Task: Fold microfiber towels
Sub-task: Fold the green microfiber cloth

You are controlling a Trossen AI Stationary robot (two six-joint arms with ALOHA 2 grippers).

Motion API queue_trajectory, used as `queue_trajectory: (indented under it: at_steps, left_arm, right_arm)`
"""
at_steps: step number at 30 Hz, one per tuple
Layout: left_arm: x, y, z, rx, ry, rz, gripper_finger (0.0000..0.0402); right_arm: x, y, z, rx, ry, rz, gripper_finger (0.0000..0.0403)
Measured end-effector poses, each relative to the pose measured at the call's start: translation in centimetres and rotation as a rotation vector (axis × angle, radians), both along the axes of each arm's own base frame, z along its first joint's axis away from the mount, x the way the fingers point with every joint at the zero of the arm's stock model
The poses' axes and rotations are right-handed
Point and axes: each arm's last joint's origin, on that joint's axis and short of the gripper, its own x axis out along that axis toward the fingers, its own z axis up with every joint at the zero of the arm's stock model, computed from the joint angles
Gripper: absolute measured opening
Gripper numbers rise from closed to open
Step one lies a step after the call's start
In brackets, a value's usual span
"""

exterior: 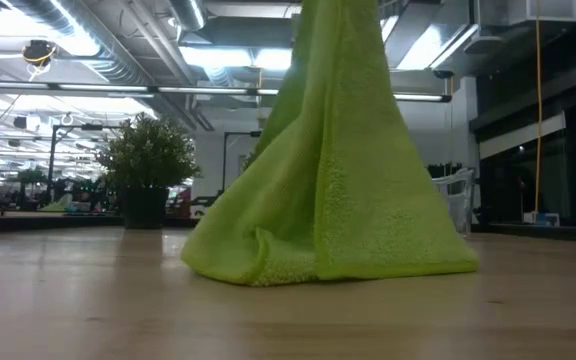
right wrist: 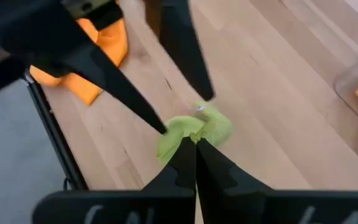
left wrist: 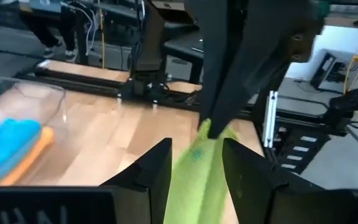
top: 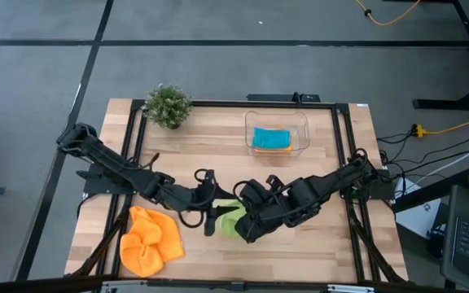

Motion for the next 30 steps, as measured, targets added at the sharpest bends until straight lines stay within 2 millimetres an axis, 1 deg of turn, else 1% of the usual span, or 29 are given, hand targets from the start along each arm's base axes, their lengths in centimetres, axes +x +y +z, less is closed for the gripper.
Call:
queue_trajectory:
  at_steps: [3,6,13,20,23,26,30]
  left_arm:
    - [0.5,0.0,-0.5,0.004,0.019,-0.056,0.0135]
    - [0.8,-0.1,-1.3,0.015,0.049,-0.055,0.0135]
    - [1.0,0.4,-1.5,0.027,0.060,-0.014,0.0135]
    - [1.1,0.8,-1.7,0.031,0.079,-0.013,0.0135]
    - [1.1,0.8,-2.0,0.035,0.120,-0.048,0.0135]
    - [0.9,0.7,-2.5,0.031,0.178,-0.102,0.0135]
    - [0.6,0.6,-3.4,0.002,0.259,-0.102,0.0135]
  right_arm:
    - [0.1,0.0,0.1,-0.011,-0.007,0.012,0.0000]
    - [0.2,0.0,0.1,-0.008,-0.017,0.015,0.0000]
    - [0.3,0.3,0.2,0.003,-0.042,0.022,0.0000]
    - [-0.1,1.5,0.4,0.018,-0.068,0.053,0.0000]
    - [-0.4,1.8,1.1,0.022,-0.090,0.059,0.0000]
    - [-0.8,1.8,1.8,-0.011,-0.130,0.043,0.0000]
    - [-1.3,1.6,2.5,-0.032,-0.162,0.028,0.0000]
